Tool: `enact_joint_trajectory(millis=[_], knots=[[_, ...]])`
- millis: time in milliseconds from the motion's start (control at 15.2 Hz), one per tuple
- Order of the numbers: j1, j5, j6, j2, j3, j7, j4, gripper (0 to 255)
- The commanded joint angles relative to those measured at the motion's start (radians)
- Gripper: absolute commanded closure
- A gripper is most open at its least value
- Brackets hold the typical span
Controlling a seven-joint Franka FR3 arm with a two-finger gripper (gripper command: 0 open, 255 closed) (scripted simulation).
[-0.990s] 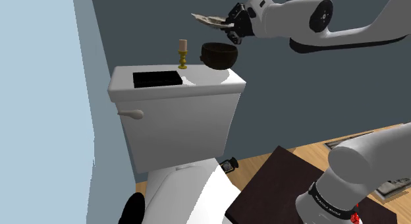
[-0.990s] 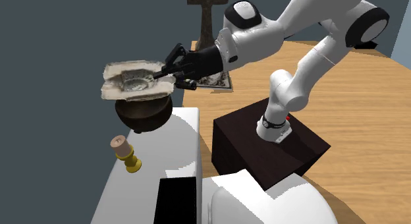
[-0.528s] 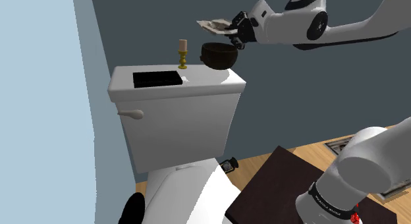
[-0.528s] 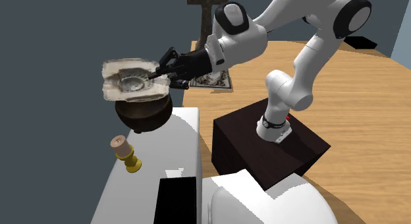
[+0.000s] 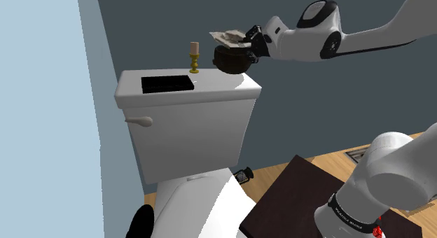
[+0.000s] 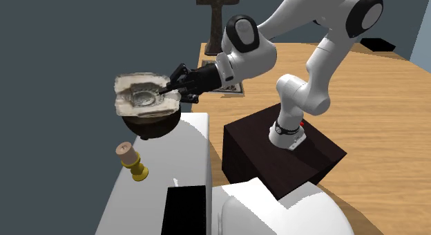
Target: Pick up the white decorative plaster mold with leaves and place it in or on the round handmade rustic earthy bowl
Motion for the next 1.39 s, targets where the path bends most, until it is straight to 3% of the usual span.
enact_joint_trajectory(millis=[0, 462, 528, 726, 858, 1122, 1320], knots=[[0.016, -0.020, -0.015, 0.004, -0.011, 0.019, -0.010, 255], [0.016, -0.020, -0.015, 0.004, -0.011, 0.019, -0.010, 255], [0.015, -0.019, -0.014, 0.002, -0.010, 0.018, -0.011, 0], [0.000, -0.002, -0.003, -0.007, 0.000, 0.003, -0.012, 0], [0.016, -0.020, -0.015, 0.004, -0.011, 0.019, -0.010, 0], [-0.101, 0.083, 0.044, -0.153, 0.077, -0.070, -0.125, 0], [-0.102, 0.082, 0.044, -0.153, 0.078, -0.069, -0.125, 0]])
